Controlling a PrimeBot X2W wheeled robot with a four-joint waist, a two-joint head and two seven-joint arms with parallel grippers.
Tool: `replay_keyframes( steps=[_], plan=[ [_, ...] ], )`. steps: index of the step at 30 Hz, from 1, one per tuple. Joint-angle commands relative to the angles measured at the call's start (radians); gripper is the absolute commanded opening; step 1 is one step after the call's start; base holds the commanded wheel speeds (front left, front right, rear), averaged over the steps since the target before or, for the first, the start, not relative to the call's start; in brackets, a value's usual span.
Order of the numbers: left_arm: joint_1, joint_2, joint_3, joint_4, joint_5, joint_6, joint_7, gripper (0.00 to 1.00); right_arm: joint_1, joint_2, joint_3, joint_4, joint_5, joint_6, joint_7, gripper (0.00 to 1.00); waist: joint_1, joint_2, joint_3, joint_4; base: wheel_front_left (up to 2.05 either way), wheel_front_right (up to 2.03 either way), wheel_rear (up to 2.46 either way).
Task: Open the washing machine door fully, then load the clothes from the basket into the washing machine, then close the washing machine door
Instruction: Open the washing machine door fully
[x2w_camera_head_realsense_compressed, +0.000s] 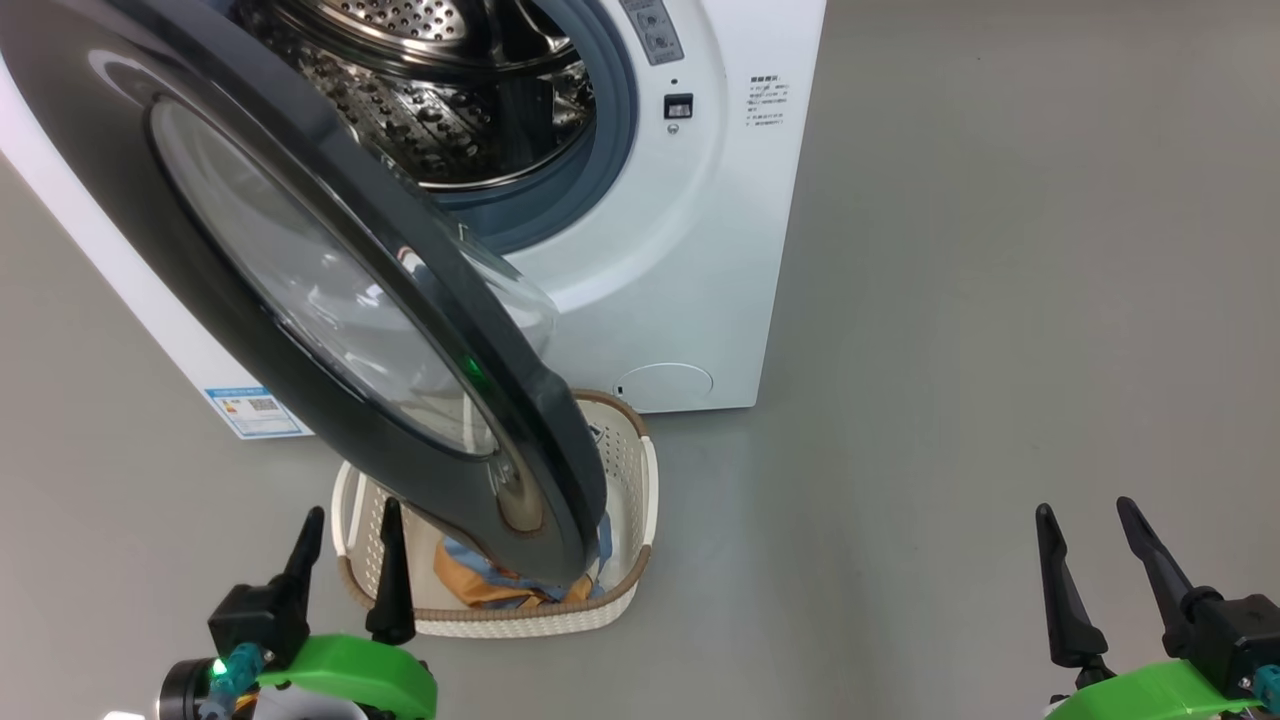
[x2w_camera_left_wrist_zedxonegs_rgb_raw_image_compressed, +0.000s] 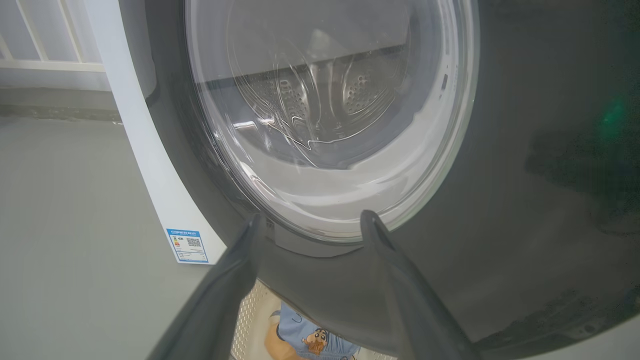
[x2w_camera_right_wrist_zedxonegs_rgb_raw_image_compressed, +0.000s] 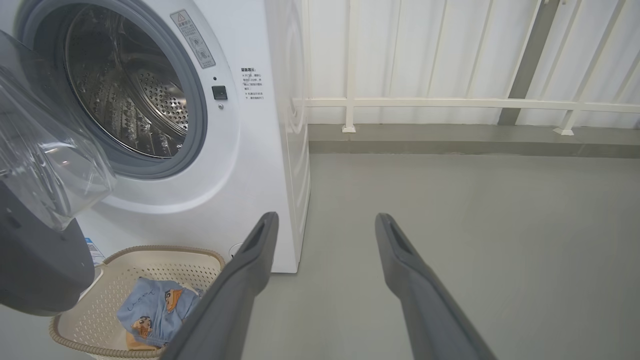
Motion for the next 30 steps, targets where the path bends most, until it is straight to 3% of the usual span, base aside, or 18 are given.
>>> replay_keyframes(
  steps=[1, 3, 4, 5, 6, 7, 15, 21, 26, 30],
  plan=[
    [-0.008, 0.017, 0.029, -0.029, -0.005, 0.006, -0.006, 1.0, -0.01, -0.012, 0.019, -0.026, -0.004, 0.004, 0.001, 1.0, 0.0, 0.0, 0.0, 0.0, 0.0, 0.0, 0.0],
    [-0.01, 0.016, 0.029, -0.03, -0.007, 0.008, -0.006, 1.0, -0.011, -0.011, 0.017, -0.026, -0.003, 0.004, 0.001, 1.0, 0.0, 0.0, 0.001, 0.0, 0.0, 0.0, 0.0],
    [-0.012, 0.017, 0.031, -0.03, -0.01, 0.006, -0.006, 0.92, -0.012, -0.011, 0.016, -0.026, -0.003, 0.004, 0.002, 1.0, 0.0, 0.0, 0.002, 0.0, 0.0, 0.0, 0.0],
    [-0.015, 0.019, 0.033, -0.03, -0.012, 0.004, -0.006, 0.56, -0.013, -0.011, 0.015, -0.026, -0.002, 0.004, 0.002, 1.0, 0.0, 0.0, 0.003, 0.001, 0.0, 0.0, 0.0],
    [-0.018, 0.02, 0.035, -0.031, -0.015, 0.003, -0.006, 0.32, -0.014, -0.01, 0.013, -0.026, -0.001, 0.004, 0.002, 1.0, 0.0, 0.0, 0.004, 0.001, 0.0, 0.0, 0.0],
    [-0.021, 0.021, 0.038, -0.034, -0.016, 0.002, -0.006, 0.0, -0.014, -0.01, 0.012, -0.026, 0.0, 0.004, 0.003, 1.0, 0.0, 0.0, 0.003, 0.002, 0.0, 0.0, 0.0],
    [-0.045, 0.025, 0.051, -0.148, -0.008, 0.022, -0.006, 0.0, -0.005, -0.007, -0.005, -0.03, 0.006, 0.004, 0.006, 1.0, 0.0, 0.0, -0.007, 0.023, 0.0, 0.0, 0.0],
    [-0.065, 0.021, 0.027, -0.34, 0.01, 0.041, -0.005, 0.0, 0.004, -0.004, -0.016, -0.03, 0.014, 0.004, 0.008, 1.0, 0.0, 0.0, -0.013, 0.048, 0.0, 0.0, 0.0],
    [-0.087, 0.014, -0.039, -0.539, 0.013, 0.046, 0.027, 0.0, 0.005, -0.002, -0.018, -0.029, 0.016, 0.004, 0.01, 1.0, 0.0, 0.0, -0.016, 0.061, 0.0, 0.0, 0.0],
    [-0.103, 0.01, -0.147, -0.662, 0.018, 0.031, 0.087, 0.0, 0.003, -0.002, -0.012, -0.028, 0.02, 0.004, 0.011, 1.0, 0.0, 0.0, -0.016, 0.066, 0.0, 0.0, 0.0]
  ],
)
